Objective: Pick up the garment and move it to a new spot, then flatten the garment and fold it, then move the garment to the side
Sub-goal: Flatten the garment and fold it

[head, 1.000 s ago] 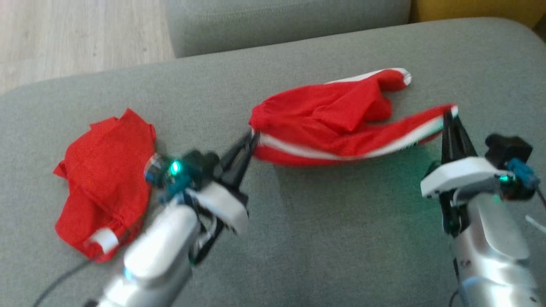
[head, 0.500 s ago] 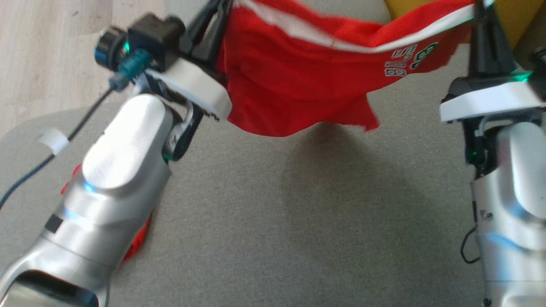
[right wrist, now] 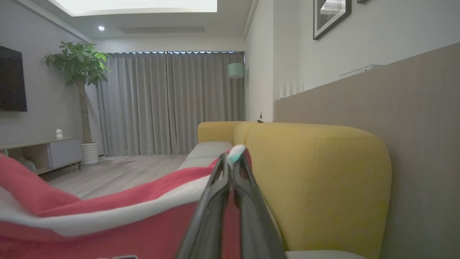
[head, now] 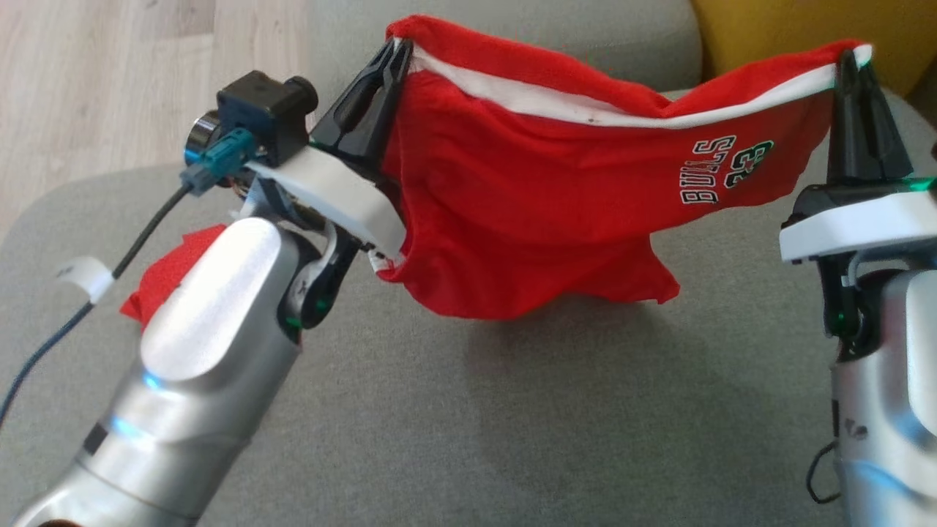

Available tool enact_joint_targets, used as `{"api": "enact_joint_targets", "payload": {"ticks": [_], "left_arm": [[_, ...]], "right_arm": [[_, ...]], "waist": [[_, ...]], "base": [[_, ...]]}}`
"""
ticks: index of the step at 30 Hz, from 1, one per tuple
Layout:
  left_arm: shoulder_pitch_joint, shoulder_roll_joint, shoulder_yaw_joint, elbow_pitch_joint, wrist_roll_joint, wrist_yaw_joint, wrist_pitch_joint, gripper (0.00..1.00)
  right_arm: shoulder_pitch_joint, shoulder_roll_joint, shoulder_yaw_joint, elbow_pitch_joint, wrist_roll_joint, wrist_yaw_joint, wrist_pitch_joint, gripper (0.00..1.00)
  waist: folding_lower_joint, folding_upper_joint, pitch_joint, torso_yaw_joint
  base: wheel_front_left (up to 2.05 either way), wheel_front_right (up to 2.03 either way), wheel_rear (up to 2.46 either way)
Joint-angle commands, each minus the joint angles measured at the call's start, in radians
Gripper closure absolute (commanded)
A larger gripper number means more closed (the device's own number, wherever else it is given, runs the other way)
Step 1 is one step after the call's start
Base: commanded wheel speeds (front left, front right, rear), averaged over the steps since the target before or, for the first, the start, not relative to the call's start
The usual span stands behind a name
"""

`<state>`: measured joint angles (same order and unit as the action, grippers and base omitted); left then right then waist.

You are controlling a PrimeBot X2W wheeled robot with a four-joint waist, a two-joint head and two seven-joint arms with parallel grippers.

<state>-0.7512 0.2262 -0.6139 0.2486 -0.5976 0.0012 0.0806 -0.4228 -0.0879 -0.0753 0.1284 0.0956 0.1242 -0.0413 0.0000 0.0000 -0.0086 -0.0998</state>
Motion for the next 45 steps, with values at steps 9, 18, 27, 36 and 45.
{"api": "enact_joint_targets", "payload": {"ticks": [9, 18, 27, 36, 45], "left_arm": [[-0.192, 0.054, 0.084, 0.019, -0.021, -0.010, 0.037, 1.00], [-0.501, 0.060, 0.112, 0.268, 0.031, -0.070, -0.039, 1.00], [-0.689, 0.001, 0.117, 0.496, 0.005, -0.122, -0.227, 1.00], [-0.456, -0.003, -0.157, 0.485, -0.129, -0.132, -0.290, 1.00], [-0.143, 0.086, -0.369, 0.372, -0.235, -0.132, -0.296, 1.00]], "right_arm": [[-0.232, 0.002, 0.042, 0.031, -0.024, 0.007, 0.065, 1.00], [-0.640, -0.007, 0.090, 0.384, -0.111, 0.007, -0.101, 1.00], [-0.885, 0.030, -0.011, 0.713, -0.232, 0.007, -0.215, 1.00], [-0.707, -0.015, 0.026, 0.945, -0.264, 0.007, -0.220, 1.00], [-0.579, -0.115, 0.125, 1.133, -0.169, 0.007, -0.109, 1.00]], "waist": [[0.0000, 0.0000, 0.181, -0.023], [0.0000, 0.0000, 0.322, -0.078], [0.0000, 0.0000, 0.377, -0.095], [0.0000, 0.0000, 0.362, -0.075], [0.0000, 0.0000, 0.259, -0.053]], "base": [[0.00, 0.00, 0.00], [0.00, 0.00, 0.00], [0.00, 0.00, 0.00], [0.00, 0.00, 0.00], [0.00, 0.00, 0.00]]}}
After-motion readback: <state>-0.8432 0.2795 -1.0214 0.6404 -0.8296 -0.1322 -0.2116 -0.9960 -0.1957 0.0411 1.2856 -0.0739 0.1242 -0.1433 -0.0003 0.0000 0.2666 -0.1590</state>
